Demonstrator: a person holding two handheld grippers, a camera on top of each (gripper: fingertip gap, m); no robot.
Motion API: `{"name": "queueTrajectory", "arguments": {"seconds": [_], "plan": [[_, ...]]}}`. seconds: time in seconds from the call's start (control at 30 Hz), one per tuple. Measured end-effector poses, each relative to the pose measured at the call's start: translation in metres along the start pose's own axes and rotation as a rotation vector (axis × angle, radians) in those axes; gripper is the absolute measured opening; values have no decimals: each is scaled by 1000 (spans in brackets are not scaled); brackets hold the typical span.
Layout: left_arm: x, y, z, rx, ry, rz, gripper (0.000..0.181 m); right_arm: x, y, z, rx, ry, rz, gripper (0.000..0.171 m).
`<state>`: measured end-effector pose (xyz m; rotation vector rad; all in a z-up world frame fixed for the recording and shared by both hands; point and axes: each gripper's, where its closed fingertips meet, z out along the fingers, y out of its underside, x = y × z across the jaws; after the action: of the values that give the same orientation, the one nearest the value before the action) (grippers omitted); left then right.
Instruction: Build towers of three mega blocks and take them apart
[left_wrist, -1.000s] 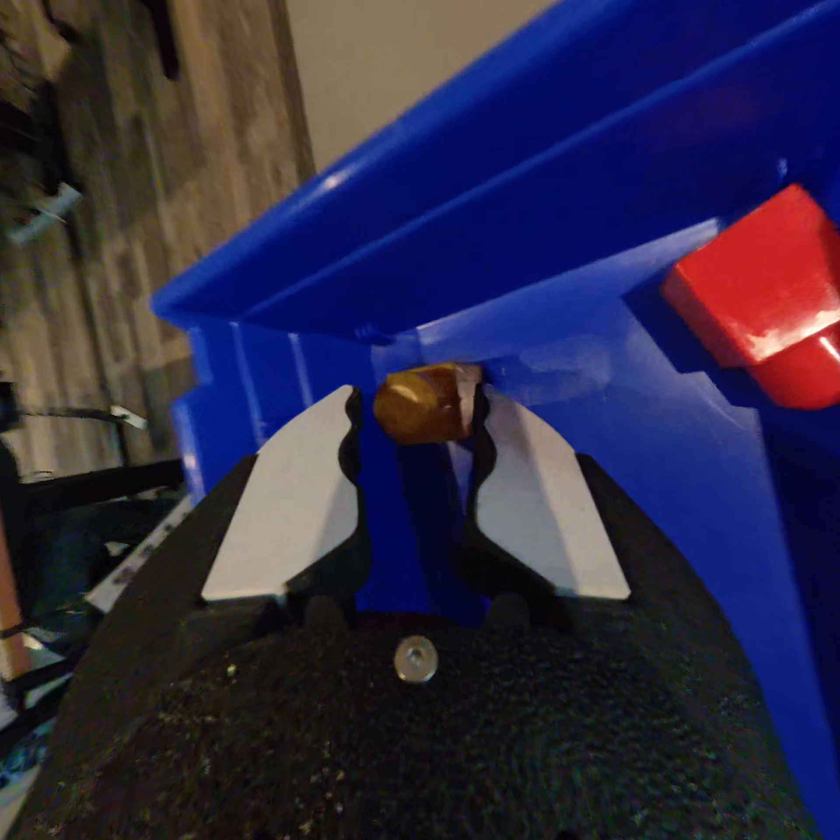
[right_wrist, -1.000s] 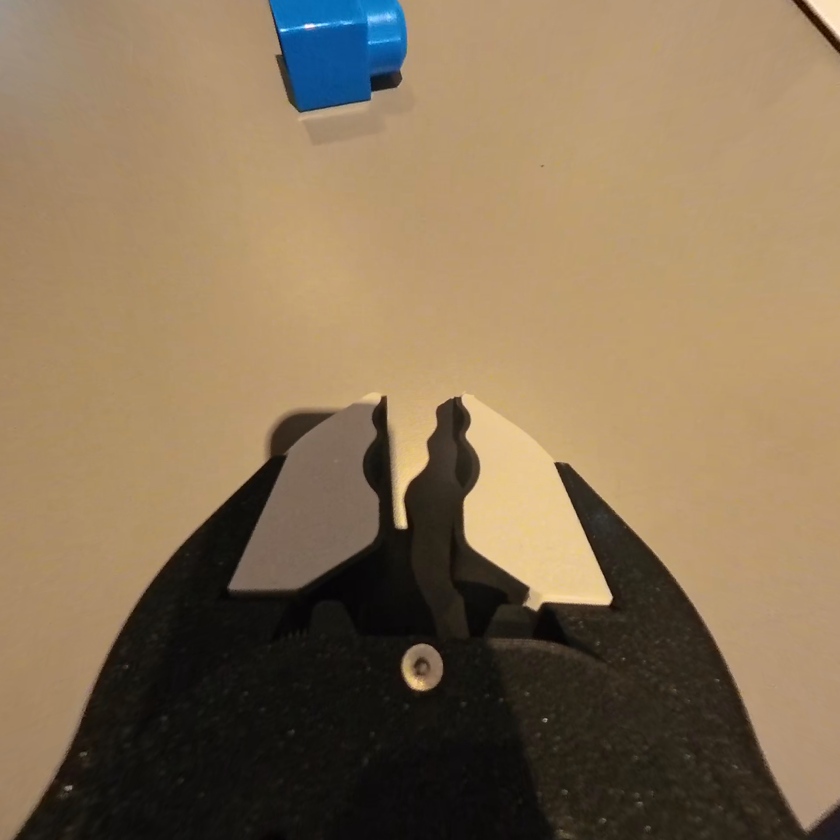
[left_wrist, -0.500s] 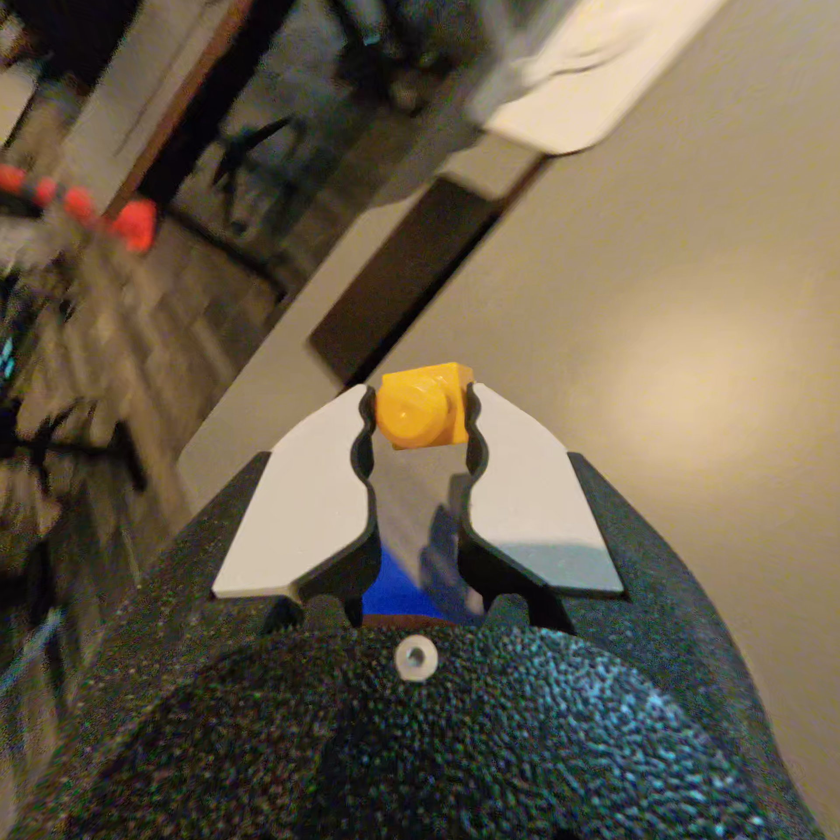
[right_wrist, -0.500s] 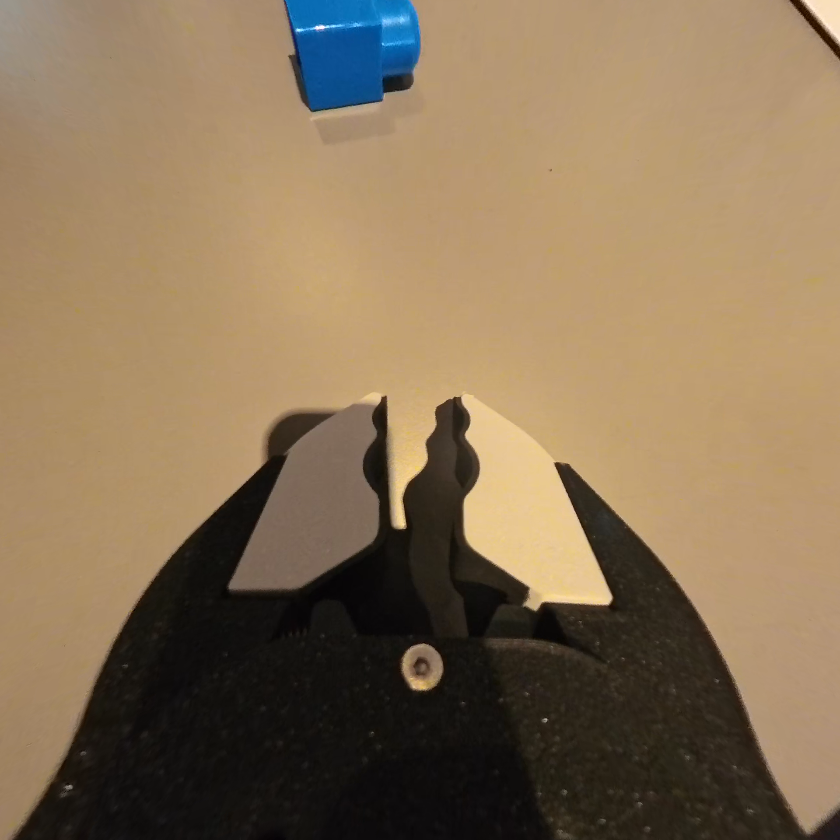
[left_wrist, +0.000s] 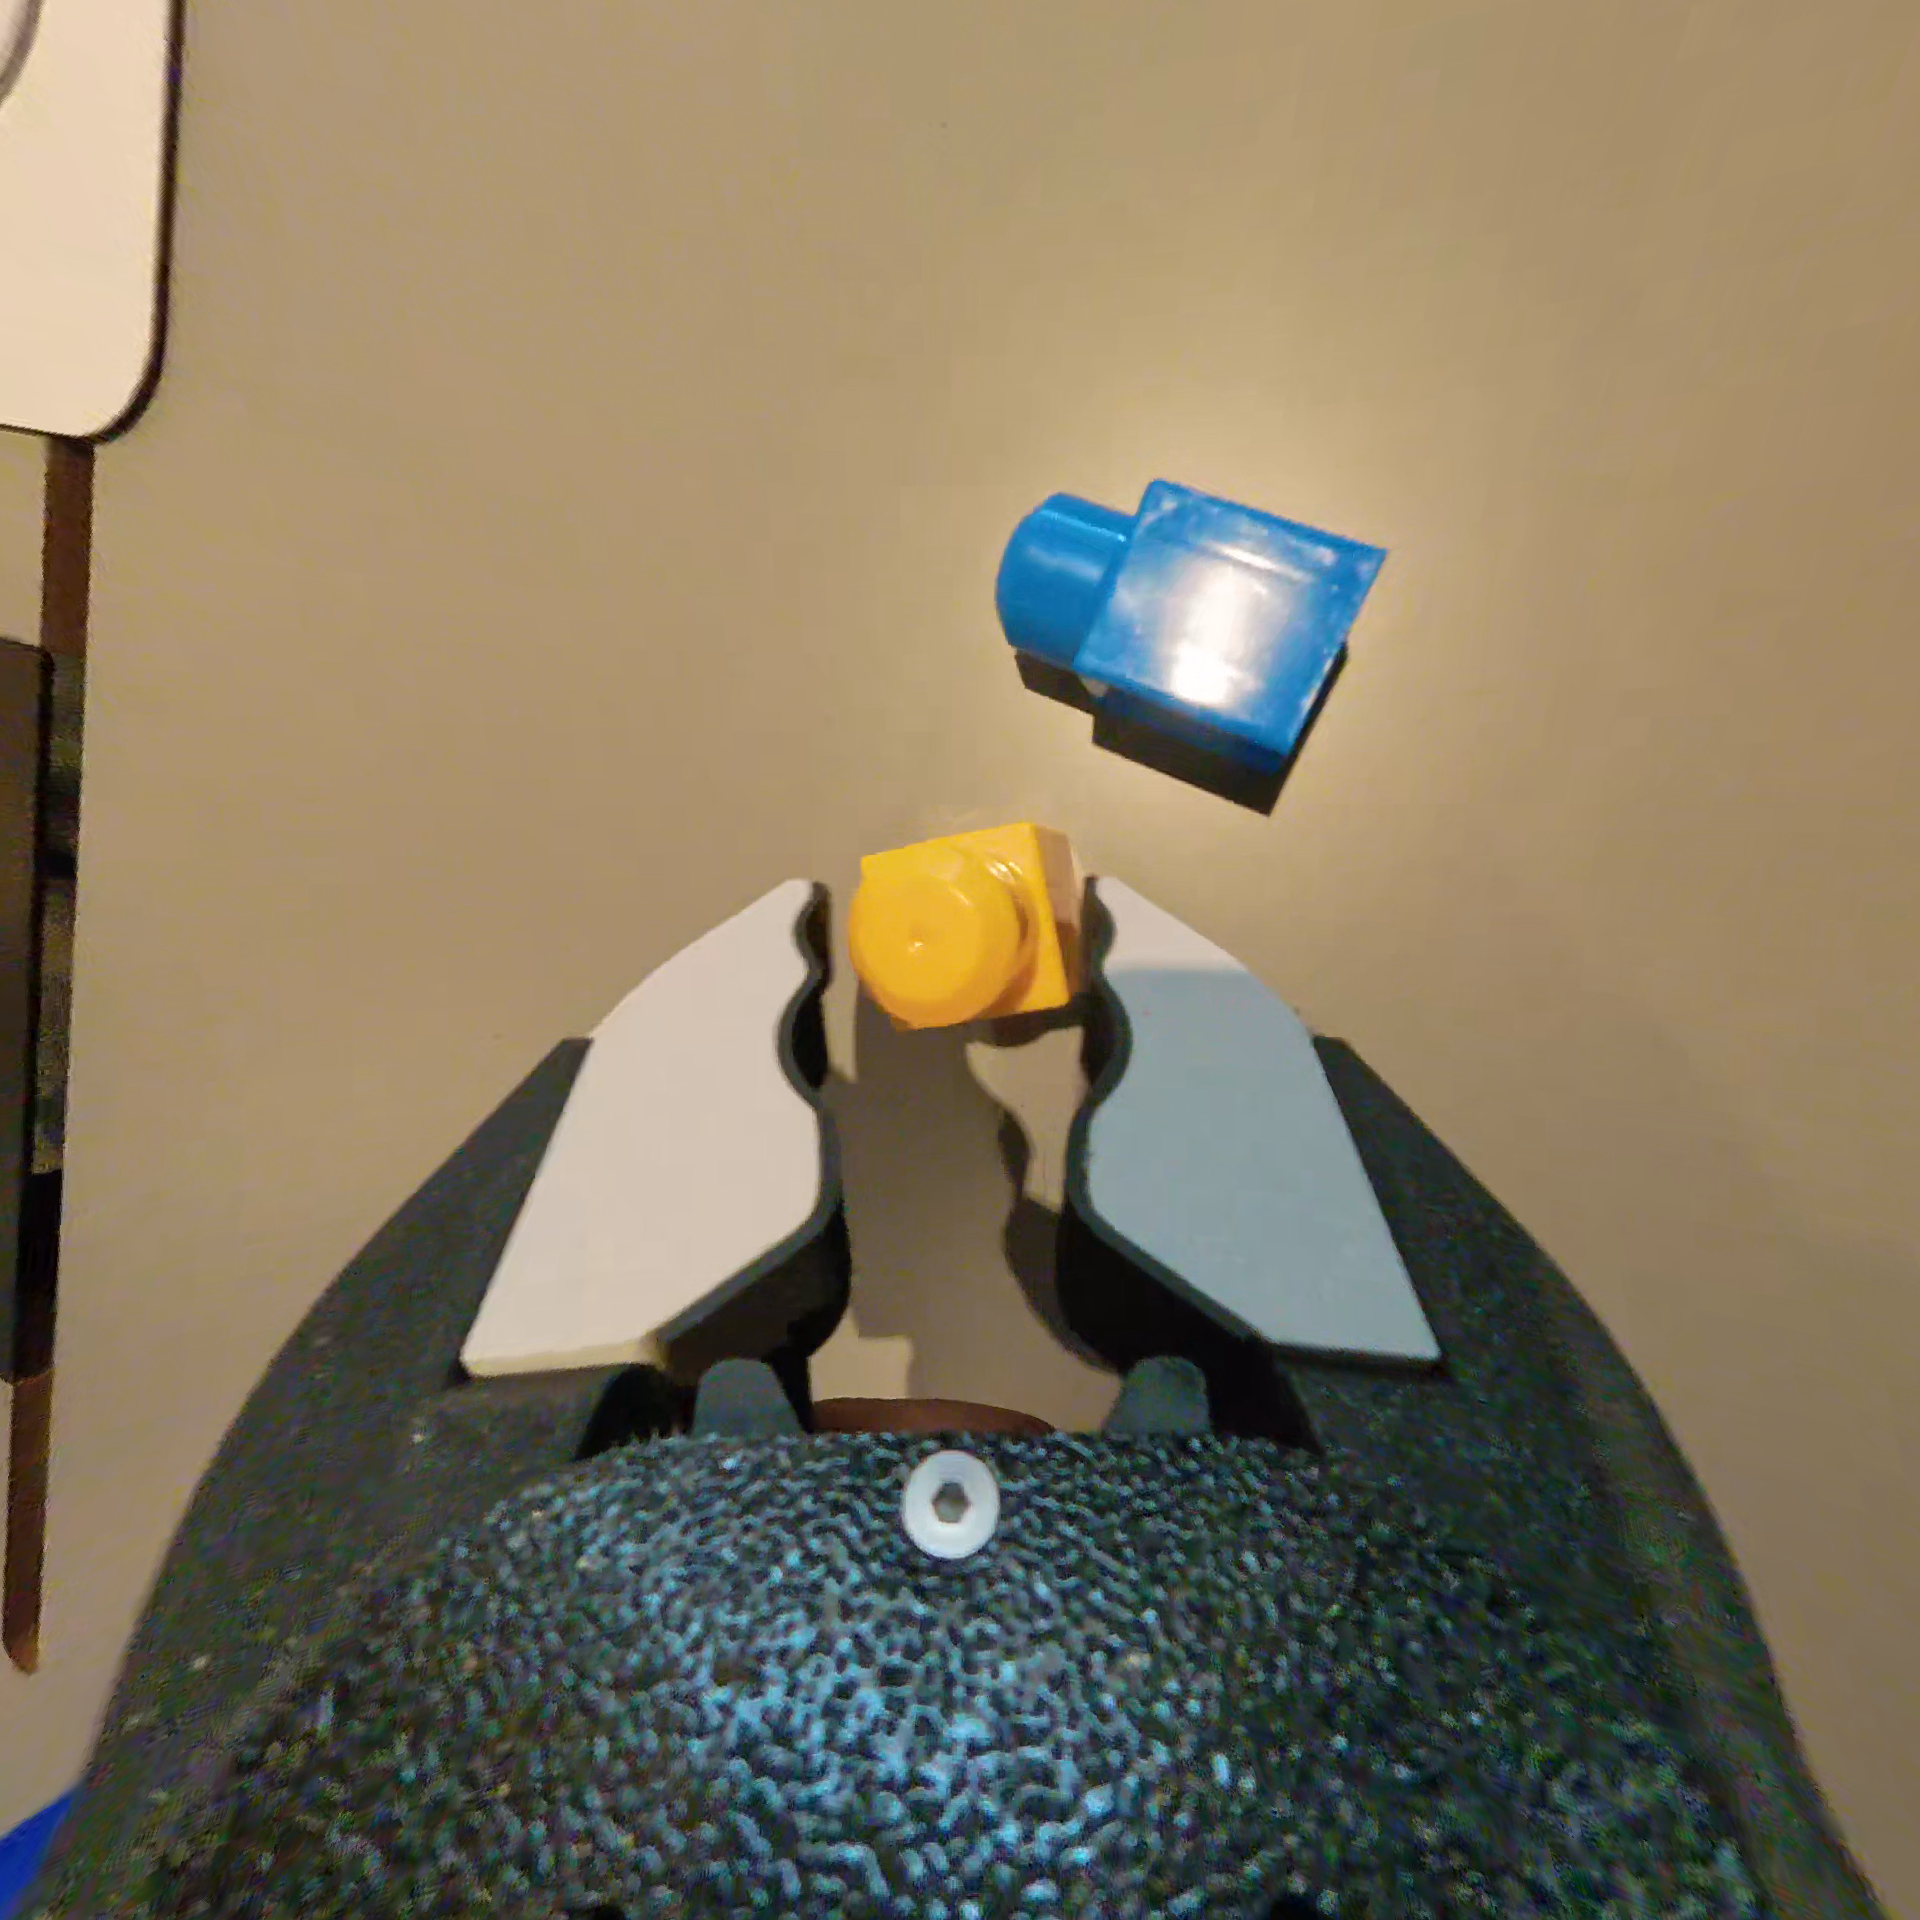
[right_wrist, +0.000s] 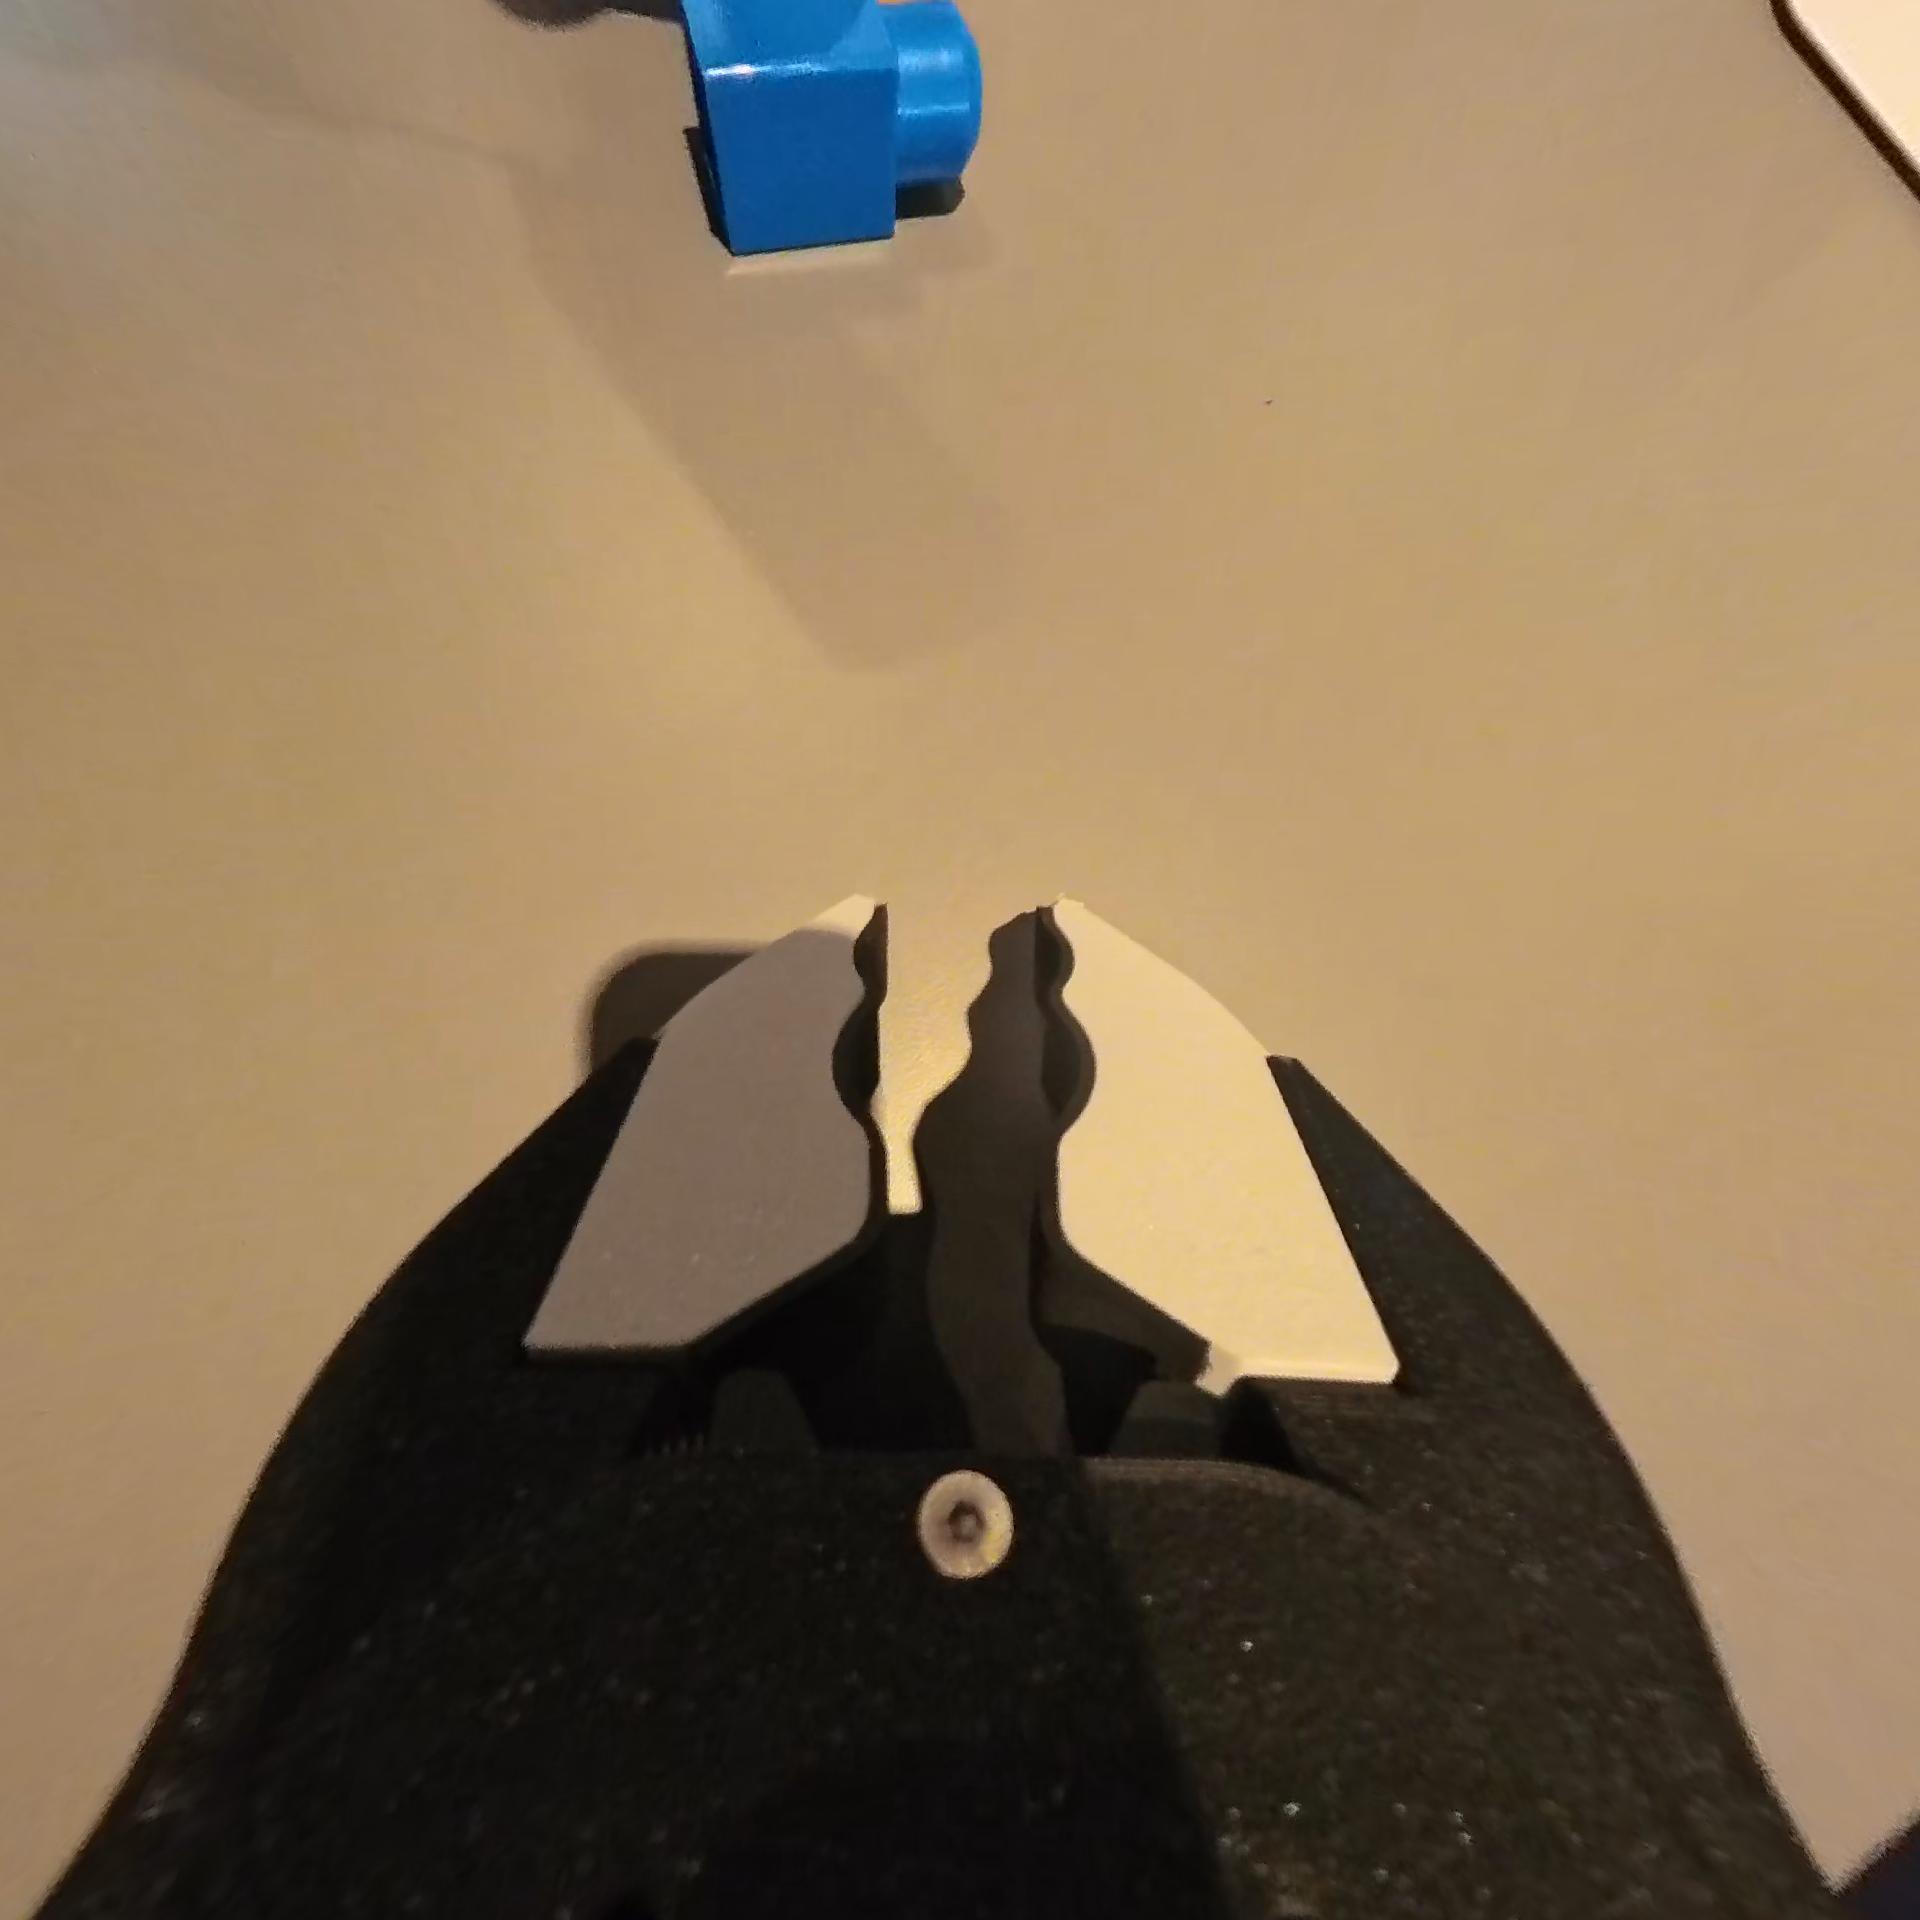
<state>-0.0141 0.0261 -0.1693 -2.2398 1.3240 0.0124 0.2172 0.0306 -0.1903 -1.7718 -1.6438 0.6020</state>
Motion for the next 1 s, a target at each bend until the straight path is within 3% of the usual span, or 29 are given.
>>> {"name": "queueTrajectory", "arguments": {"seconds": [0.17, 0.3, 0.4, 0.5, 0.6, 0.7, 0.8, 1.0], "plan": [[-9, -10, -35, 123, 5, -89, 65, 1, 0, 0, 1, 9, 3, 27], [-58, -1, -104, 259, -118, -166, 60, 3, 0, 0, 3, 24, 6, 27], [-133, 47, -170, 298, -359, -294, 54, 4, 0, 0, -1, 21, 17, 27], [-208, 137, -211, 202, -562, -439, 50, 4, 1, 3, -18, -3, 45, 27], [-246, 233, -201, 73, -527, -728, 54, 6, 0, 5, -27, -38, 94, 27], [-248, 293, -164, -16, -408, -947, 56, 7, 0, 5, -24, -53, 126, 24], [-245, 309, -129, 3, -322, -1033, 56, 8, 0, 5, -25, -51, 134, 23], [-250, 301, -92, 121, -217, -1130, 57, 10, -1, 5, -28, -54, 153, 23]]}}
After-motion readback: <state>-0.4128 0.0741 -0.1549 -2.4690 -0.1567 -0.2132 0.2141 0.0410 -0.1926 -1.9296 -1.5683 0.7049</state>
